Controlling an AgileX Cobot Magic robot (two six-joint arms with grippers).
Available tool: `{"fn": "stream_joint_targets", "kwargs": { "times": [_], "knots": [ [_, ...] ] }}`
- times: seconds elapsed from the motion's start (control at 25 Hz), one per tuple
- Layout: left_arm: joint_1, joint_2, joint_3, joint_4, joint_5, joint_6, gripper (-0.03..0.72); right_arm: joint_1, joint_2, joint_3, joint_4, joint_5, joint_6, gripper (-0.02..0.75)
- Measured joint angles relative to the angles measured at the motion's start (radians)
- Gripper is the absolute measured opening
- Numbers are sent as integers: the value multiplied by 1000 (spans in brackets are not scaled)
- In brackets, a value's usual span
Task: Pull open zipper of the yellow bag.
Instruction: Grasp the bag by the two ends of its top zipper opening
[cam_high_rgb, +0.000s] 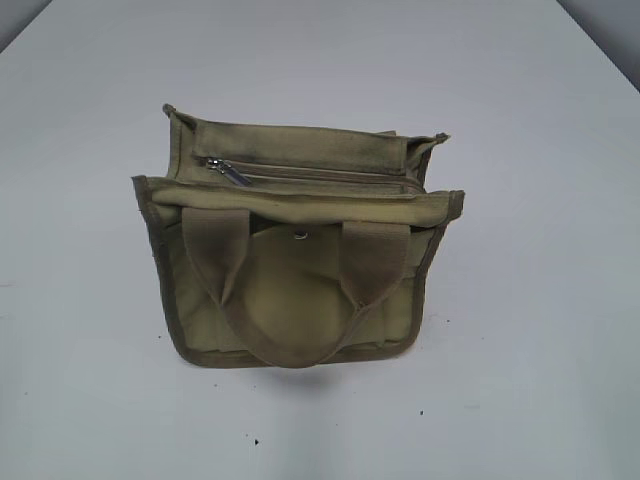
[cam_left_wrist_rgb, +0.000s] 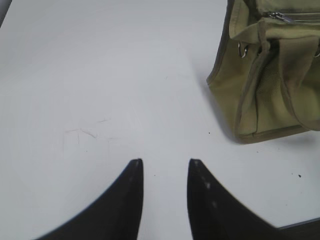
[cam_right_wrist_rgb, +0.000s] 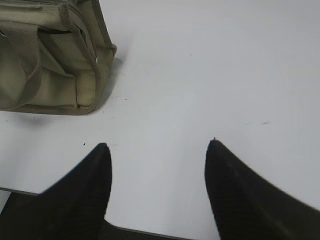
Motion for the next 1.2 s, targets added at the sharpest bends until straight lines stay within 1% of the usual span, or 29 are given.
{"fn": "stream_joint_targets", "kwargs": {
  "times": [1.2],
  "knots": [
    [0, 0, 0, 0, 0, 0, 239, 0, 0, 0, 1, 0, 0, 463]
  ]
}}
